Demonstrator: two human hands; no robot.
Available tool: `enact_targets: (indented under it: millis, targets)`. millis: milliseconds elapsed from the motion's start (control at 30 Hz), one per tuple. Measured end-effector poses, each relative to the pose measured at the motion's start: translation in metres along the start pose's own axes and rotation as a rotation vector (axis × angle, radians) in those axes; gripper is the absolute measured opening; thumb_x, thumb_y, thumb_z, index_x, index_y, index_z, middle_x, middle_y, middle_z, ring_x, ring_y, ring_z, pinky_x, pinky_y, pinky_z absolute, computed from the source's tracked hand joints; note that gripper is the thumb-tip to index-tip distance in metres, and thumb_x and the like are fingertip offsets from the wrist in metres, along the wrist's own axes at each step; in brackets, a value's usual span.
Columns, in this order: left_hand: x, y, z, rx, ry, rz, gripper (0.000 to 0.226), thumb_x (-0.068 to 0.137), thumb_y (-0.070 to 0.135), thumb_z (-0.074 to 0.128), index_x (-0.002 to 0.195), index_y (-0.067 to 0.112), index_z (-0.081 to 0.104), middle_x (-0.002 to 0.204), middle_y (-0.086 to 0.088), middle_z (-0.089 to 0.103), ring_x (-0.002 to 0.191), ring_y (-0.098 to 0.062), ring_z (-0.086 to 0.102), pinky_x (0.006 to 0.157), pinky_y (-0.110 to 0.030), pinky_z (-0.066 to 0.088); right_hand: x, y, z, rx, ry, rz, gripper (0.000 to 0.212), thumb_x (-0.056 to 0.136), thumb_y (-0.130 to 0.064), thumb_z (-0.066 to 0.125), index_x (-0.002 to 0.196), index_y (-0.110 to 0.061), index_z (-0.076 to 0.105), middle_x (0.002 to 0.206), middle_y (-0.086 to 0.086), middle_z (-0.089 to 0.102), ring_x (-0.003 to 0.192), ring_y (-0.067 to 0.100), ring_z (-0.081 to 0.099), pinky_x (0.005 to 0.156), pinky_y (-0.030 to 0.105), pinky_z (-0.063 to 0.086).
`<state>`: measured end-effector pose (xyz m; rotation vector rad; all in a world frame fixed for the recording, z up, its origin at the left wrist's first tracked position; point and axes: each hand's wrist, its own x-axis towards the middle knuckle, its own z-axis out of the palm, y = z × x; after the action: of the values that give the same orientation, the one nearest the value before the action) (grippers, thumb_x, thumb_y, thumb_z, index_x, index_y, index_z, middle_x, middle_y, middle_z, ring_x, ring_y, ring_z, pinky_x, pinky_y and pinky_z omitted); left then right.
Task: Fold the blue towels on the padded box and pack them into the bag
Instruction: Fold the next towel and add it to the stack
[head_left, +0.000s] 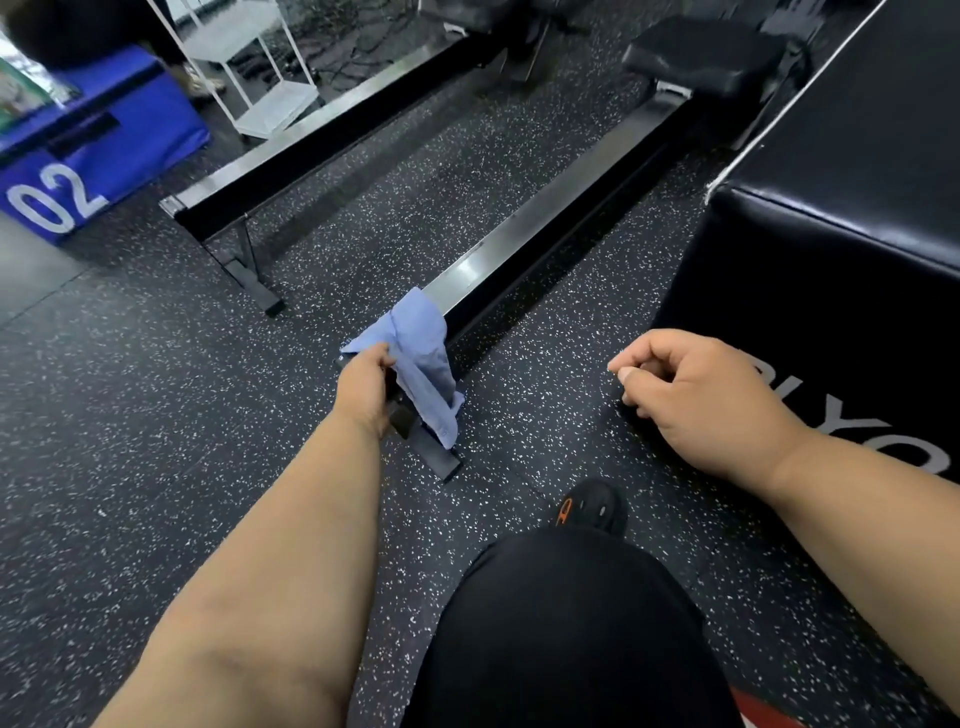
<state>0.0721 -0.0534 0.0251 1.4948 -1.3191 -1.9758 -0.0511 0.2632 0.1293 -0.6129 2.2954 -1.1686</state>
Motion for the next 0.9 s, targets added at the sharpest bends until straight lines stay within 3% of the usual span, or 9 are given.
enact_targets:
  millis: [133,233,333,433,533,633,700,800,900]
  targets:
    - [-0.043,0.039,-0.008,-0.104,-0.077,0.166,0.015,0.098,0.013,0.05,0.091,0.015,0.062,0.076,0.002,0.058,0.054,-0.01,0.051,0.048,-0.019,0.044,-0.013,-0.01,-0.003,0.02,0.016,-0.023,0.016,0.098,-0.02,0.063,0.092,-0.03,0.073,0.083,0.007,0.073,0.081,0.036,0.07,0.07,0.05,0.06]
    - [-0.077,0.068,-0.019,-0.176,-0.092,0.261,0.026,0.093,0.01,0.048,0.095,0.014,0.073,0.075,0.006,0.06,0.057,-0.008,0.047,0.05,-0.019,0.04,-0.029,-0.019,-0.007,0.04,0.041,-0.031,0.016,0.098,-0.02,0.063,0.091,-0.03,0.073,0.082,0.006,0.073,0.08,0.033,0.071,0.072,0.049,0.06]
    - [-0.116,0.096,-0.023,-0.243,-0.207,0.311,0.031,0.074,0.02,0.064,0.102,0.013,0.074,0.091,0.0,0.058,0.07,-0.012,0.048,0.061,-0.02,0.043,-0.048,-0.027,-0.015,0.04,0.073,-0.053,0.017,0.097,-0.02,0.062,0.091,-0.032,0.073,0.082,0.004,0.074,0.079,0.029,0.072,0.076,0.048,0.062]
    - [-0.154,0.119,-0.025,-0.24,-0.257,0.38,0.051,0.072,0.017,0.059,0.119,0.01,0.076,0.119,-0.004,0.067,0.095,-0.014,0.058,0.08,-0.022,0.045,-0.071,-0.036,-0.025,0.083,0.105,-0.067,0.018,0.098,-0.021,0.06,0.093,-0.032,0.072,0.084,0.006,0.075,0.08,0.033,0.073,0.078,0.053,0.063]
    - [-0.186,0.135,-0.028,-0.162,-0.299,0.439,0.07,0.067,0.022,0.061,0.136,0.009,0.069,0.137,-0.004,0.064,0.113,-0.016,0.058,0.098,-0.027,0.044,-0.096,-0.04,-0.037,0.107,0.146,-0.078,0.017,0.097,-0.022,0.06,0.094,-0.033,0.073,0.084,0.006,0.075,0.081,0.033,0.073,0.079,0.053,0.062]
    - [-0.225,0.14,-0.025,-0.127,-0.351,0.494,0.064,0.087,0.014,0.039,0.147,0.005,0.059,0.13,0.0,0.068,0.111,-0.012,0.065,0.092,-0.021,0.052,-0.122,-0.042,-0.05,0.111,0.184,-0.089,0.017,0.097,-0.023,0.061,0.093,-0.033,0.073,0.084,0.002,0.076,0.08,0.028,0.074,0.079,0.05,0.063]
    - [-0.25,0.14,-0.023,-0.122,-0.41,0.536,0.062,0.087,0.011,0.04,0.145,0.006,0.06,0.128,0.004,0.072,0.111,-0.007,0.07,0.09,-0.019,0.054,-0.139,-0.043,-0.059,0.119,0.212,-0.093,0.018,0.096,-0.023,0.061,0.092,-0.035,0.073,0.084,0.001,0.076,0.079,0.027,0.073,0.075,0.05,0.063]
    - [-0.287,0.146,-0.02,-0.111,-0.497,0.587,0.083,0.068,0.026,0.055,0.149,0.008,0.057,0.146,0.003,0.065,0.134,-0.009,0.059,0.115,-0.028,0.041,-0.163,-0.043,-0.073,0.119,0.249,-0.107,0.018,0.096,-0.023,0.062,0.092,-0.035,0.073,0.084,0.0,0.076,0.078,0.024,0.073,0.076,0.047,0.063]
    - [-0.322,0.153,-0.012,-0.081,-0.599,0.634,0.088,0.069,0.033,0.051,0.152,0.007,0.053,0.154,-0.002,0.058,0.145,-0.015,0.05,0.126,-0.038,0.029,-0.185,-0.044,-0.085,0.147,0.272,-0.111,0.016,0.097,-0.022,0.062,0.093,-0.035,0.073,0.085,0.002,0.076,0.08,0.026,0.073,0.075,0.045,0.061]
